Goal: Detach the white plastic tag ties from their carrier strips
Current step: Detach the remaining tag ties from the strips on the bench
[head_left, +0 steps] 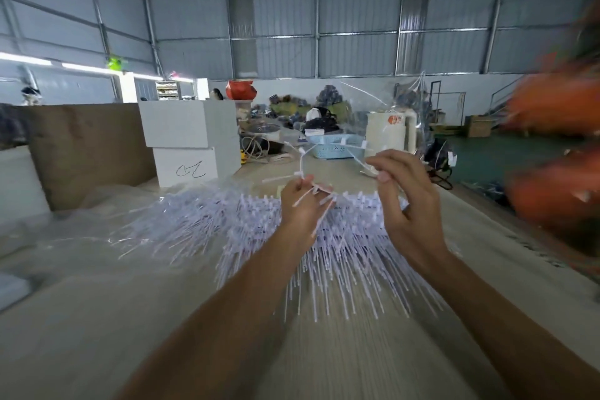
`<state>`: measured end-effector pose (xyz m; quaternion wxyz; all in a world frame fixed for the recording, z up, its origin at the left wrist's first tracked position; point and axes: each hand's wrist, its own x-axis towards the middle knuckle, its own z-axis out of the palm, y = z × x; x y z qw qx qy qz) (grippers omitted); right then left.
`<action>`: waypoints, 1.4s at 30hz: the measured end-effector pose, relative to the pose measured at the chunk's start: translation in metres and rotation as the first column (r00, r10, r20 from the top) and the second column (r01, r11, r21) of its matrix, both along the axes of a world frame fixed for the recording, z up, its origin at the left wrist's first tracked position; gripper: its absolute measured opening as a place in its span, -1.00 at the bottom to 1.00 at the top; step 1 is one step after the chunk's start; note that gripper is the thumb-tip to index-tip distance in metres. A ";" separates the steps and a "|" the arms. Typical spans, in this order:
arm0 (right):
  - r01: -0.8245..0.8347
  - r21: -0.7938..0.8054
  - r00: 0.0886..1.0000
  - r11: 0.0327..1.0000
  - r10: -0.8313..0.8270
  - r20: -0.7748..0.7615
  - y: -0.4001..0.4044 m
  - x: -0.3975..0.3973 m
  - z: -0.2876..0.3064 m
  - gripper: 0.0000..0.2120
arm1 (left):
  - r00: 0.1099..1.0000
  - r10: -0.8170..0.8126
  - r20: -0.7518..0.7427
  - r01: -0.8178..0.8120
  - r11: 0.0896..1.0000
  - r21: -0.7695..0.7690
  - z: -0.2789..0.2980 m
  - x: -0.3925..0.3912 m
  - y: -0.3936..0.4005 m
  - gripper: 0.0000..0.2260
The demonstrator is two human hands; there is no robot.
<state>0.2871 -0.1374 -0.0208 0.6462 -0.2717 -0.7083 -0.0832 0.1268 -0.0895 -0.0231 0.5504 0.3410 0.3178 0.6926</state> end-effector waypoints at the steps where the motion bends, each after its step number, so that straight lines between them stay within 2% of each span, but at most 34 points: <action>1: -0.022 -0.031 1.000 0.999 0.022 -0.003 0.000 0.000 -0.001 -0.73 | 0.999 -0.026 0.020 0.026 1.000 -0.006 -0.003 -0.001 -0.001 -0.82; 3: -0.025 -0.116 1.000 0.993 0.026 0.010 0.002 -0.002 -0.006 -0.70 | 0.999 -0.045 0.005 0.045 0.999 -0.012 -0.007 -0.003 -0.004 -0.88; 5: 0.040 -0.243 0.998 0.969 -0.028 0.054 0.007 -0.002 -0.011 -0.69 | 0.999 -0.036 -0.018 0.036 0.999 -0.006 -0.010 -0.002 -0.006 -0.90; 7: 0.172 -0.414 0.981 0.894 -0.117 0.156 0.016 0.001 -0.017 -0.71 | 0.999 -0.035 0.006 0.035 0.999 -0.011 -0.010 0.001 -0.007 -0.87; 9: 0.205 -0.610 0.975 0.766 -0.107 0.193 0.022 0.005 -0.021 -0.72 | 0.995 -0.079 0.058 0.079 0.997 0.002 -0.008 0.005 -0.010 -0.86; 10: 0.138 -0.709 0.990 0.691 -0.069 0.126 0.022 0.007 -0.022 -0.77 | 0.991 -0.100 0.092 0.100 0.995 0.003 -0.007 0.006 -0.011 -0.85; 12: -0.158 -0.826 0.986 0.542 0.049 -0.156 0.020 0.010 -0.022 -0.84 | 0.978 -0.141 0.155 0.139 0.990 0.026 -0.007 0.007 -0.013 -0.90; 13: -0.274 -0.825 0.960 0.494 0.086 -0.267 0.020 0.013 -0.022 -0.81 | 0.971 -0.166 0.170 0.161 0.986 0.042 -0.006 0.007 -0.015 -0.93; 15: -0.398 -0.797 0.912 0.454 0.101 -0.397 0.019 0.018 -0.019 -0.75 | 0.961 -0.223 0.164 0.215 0.975 0.063 -0.003 0.002 -0.020 -0.92; 17: -0.486 -0.758 0.862 0.435 0.096 -0.498 0.018 0.021 -0.013 -0.70 | 0.963 -0.266 0.032 0.265 0.964 0.036 0.001 -0.007 -0.023 -0.90; 19: -0.558 -0.717 0.808 0.419 0.074 -0.585 0.018 0.023 -0.008 -0.69 | 0.928 -0.242 -0.285 0.230 0.970 -0.074 0.005 -0.019 -0.030 -0.86; 20: -0.556 -0.712 0.800 0.428 0.043 -0.599 0.019 0.023 -0.007 -0.70 | 0.868 -0.220 -0.444 0.193 0.976 -0.106 0.006 -0.025 -0.035 -0.84; 22: -0.472 -0.740 0.829 0.478 -0.044 -0.557 0.022 0.024 -0.006 -0.72 | 0.718 -0.128 -0.684 0.126 0.991 -0.053 0.008 -0.032 -0.043 -0.82; 24: -0.378 -0.772 0.863 0.512 -0.108 -0.494 0.025 0.025 -0.007 -0.73 | 0.599 -0.044 -0.800 0.088 0.996 0.011 0.011 -0.039 -0.050 -0.77; 26: -0.309 -0.795 0.890 0.523 -0.136 -0.435 0.026 0.029 -0.008 -0.74 | 0.520 -0.019 -0.854 0.084 0.996 0.029 0.015 -0.046 -0.052 -0.72; 28: -0.219 -0.821 0.924 0.527 -0.158 -0.349 0.028 0.036 -0.009 -0.72 | 0.481 0.042 -0.876 0.056 0.995 0.078 0.021 -0.058 -0.052 -0.69; 32: -0.046 -0.818 0.970 0.574 -0.168 -0.173 0.031 0.045 -0.007 -0.68 | 0.537 0.282 -0.795 -0.091 0.956 0.278 0.033 -0.081 -0.050 -0.70; 35: -0.049 -0.794 0.989 0.606 -0.080 -0.122 0.031 0.041 -0.009 -0.69 | 0.495 0.358 -0.792 0.020 0.906 0.422 0.038 -0.071 -0.053 -0.76; 37: -0.101 -0.779 0.991 0.619 -0.007 -0.135 0.029 0.036 -0.010 -0.70 | 0.399 0.384 -0.833 0.128 0.876 0.465 0.038 -0.057 -0.050 -0.73; 40: -0.252 -0.771 0.963 0.584 0.077 -0.257 0.028 0.035 -0.010 -0.68 | 0.265 0.384 -0.885 0.226 0.867 0.444 0.034 -0.039 -0.035 -0.62; 42: -0.351 -0.774 0.934 0.527 0.134 -0.332 0.026 0.037 -0.010 -0.71 | 0.101 0.363 -0.926 0.266 0.887 0.377 0.029 -0.032 -0.020 -0.56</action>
